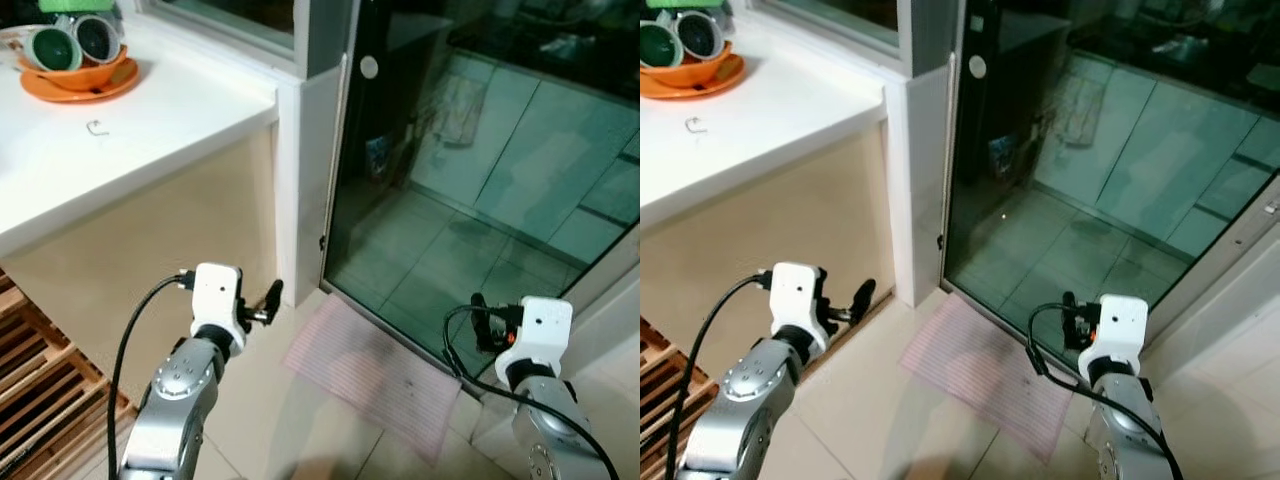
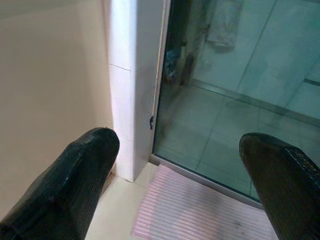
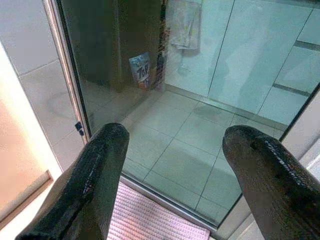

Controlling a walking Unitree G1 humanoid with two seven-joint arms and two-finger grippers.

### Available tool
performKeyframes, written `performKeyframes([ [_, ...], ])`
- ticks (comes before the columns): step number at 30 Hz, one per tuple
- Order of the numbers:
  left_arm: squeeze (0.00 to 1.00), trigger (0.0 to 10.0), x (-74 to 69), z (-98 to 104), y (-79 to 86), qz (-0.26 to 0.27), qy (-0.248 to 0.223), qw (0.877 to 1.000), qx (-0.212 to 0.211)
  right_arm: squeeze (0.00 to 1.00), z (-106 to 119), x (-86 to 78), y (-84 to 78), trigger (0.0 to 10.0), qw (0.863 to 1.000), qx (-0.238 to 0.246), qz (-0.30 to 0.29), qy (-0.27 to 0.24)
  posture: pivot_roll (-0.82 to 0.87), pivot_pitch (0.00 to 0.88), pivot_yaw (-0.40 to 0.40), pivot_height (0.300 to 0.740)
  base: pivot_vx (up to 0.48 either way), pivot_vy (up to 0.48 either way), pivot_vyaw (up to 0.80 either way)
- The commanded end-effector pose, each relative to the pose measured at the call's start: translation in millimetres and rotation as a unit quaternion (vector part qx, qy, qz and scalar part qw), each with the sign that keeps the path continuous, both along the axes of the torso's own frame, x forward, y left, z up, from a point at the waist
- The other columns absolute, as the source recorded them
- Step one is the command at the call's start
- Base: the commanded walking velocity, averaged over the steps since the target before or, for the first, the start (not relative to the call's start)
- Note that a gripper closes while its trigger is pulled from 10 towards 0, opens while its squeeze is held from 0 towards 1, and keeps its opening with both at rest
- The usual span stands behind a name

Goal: Restocking fridge

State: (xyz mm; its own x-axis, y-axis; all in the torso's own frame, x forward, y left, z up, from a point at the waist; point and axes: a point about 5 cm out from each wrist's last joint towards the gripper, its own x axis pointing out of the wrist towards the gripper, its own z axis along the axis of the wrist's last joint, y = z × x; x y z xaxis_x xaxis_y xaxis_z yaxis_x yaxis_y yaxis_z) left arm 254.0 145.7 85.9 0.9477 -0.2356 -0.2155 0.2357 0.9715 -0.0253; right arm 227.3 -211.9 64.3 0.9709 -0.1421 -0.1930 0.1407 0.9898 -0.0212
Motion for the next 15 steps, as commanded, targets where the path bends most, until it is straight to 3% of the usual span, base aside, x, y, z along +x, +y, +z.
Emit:
performKeyframes([
  [1,0.00,10.0,1.1,4.3,-1.3,-0.004,-0.005,1.000,0.000,0.00,3.7,0.4,-2.9,10.0,1.000,-0.005,-0.004,-0.002,-0.06,0.000,-0.046,0.740,0.000,0.000,0.00],
  [15,0.00,10.0,1.1,4.3,-1.3,-0.004,-0.005,1.000,0.000,0.00,3.7,0.4,-2.9,10.0,1.000,-0.005,-0.004,-0.002,-0.06,0.000,-0.046,0.740,0.000,0.000,0.00],
])
